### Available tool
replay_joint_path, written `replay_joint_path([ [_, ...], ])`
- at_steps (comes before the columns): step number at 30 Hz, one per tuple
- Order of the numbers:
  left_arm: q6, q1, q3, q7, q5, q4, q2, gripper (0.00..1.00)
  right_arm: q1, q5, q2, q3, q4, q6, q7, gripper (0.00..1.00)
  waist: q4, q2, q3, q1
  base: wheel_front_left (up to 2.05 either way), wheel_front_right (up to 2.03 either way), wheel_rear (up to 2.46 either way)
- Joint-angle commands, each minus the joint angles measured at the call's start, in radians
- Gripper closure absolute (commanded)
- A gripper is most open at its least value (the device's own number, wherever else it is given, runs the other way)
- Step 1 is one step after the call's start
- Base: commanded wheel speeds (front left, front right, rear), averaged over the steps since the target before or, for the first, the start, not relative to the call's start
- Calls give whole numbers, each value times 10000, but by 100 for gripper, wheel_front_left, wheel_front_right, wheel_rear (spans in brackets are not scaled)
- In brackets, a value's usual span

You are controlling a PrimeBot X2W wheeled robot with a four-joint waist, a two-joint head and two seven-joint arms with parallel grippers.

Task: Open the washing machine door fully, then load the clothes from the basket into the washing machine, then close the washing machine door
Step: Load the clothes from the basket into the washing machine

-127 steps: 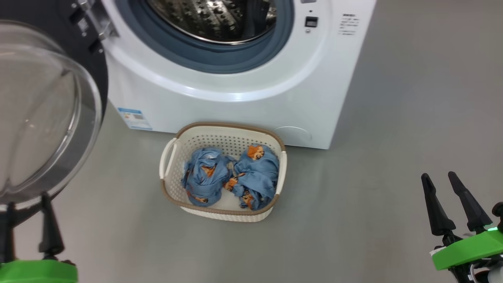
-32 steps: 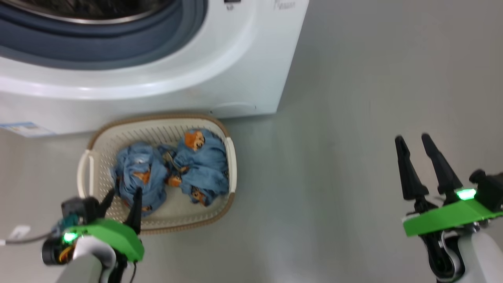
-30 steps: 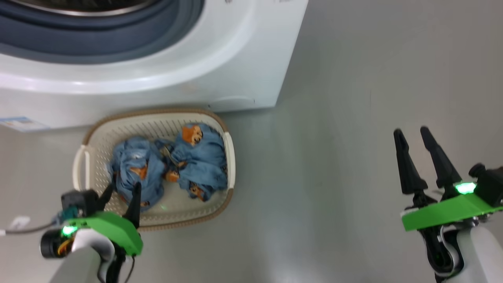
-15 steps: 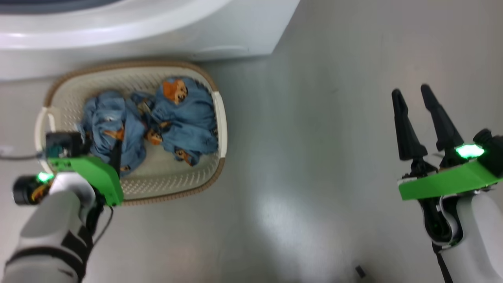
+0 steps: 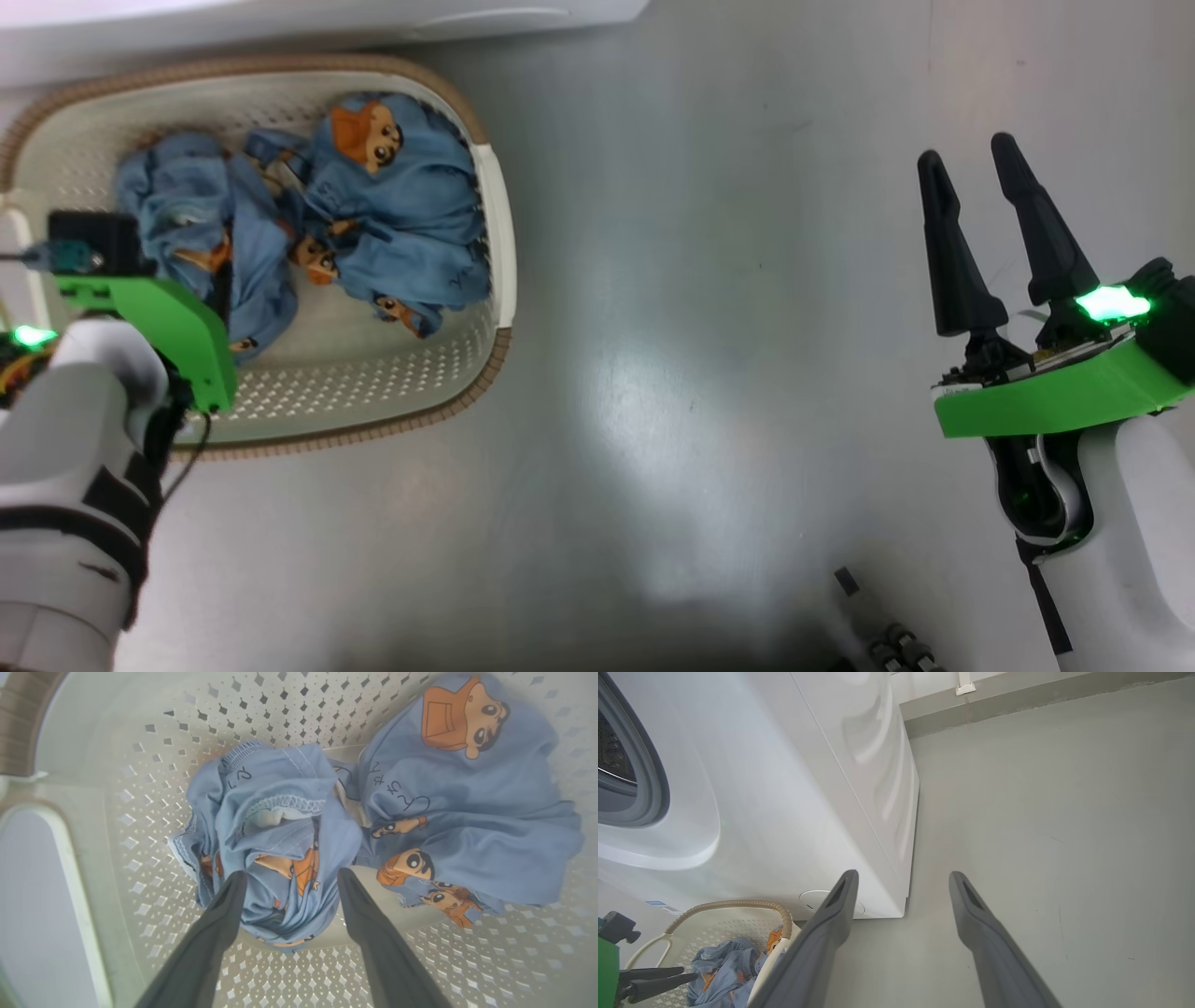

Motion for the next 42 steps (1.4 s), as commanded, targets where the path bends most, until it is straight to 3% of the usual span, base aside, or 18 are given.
replay_joint_path([
  [1,62,-143,94,40,158,7,567,0,161,-105,41,244,-300,29,-48,0,-149,0,319,0,0,0,0],
  [14,438,-934,-226,169,402,46,944,0,-131,-166,277,550,-483,29,-48,0,-506,0,883,0,0,0,0],
  [30,650,-1125,-842,1071,743,54,1382,0,-236,-160,478,926,-586,29,-48,0,-943,0,1208,0,0,0,0],
  [34,635,-1126,-878,1253,689,55,1390,97,-234,-160,492,920,-610,29,-48,0,-983,0,1216,0,0,0,0],
  [42,661,-1089,-782,1121,441,55,1325,100,-215,-180,454,840,-611,29,-48,0,-921,0,1121,0,0,0,0],
])
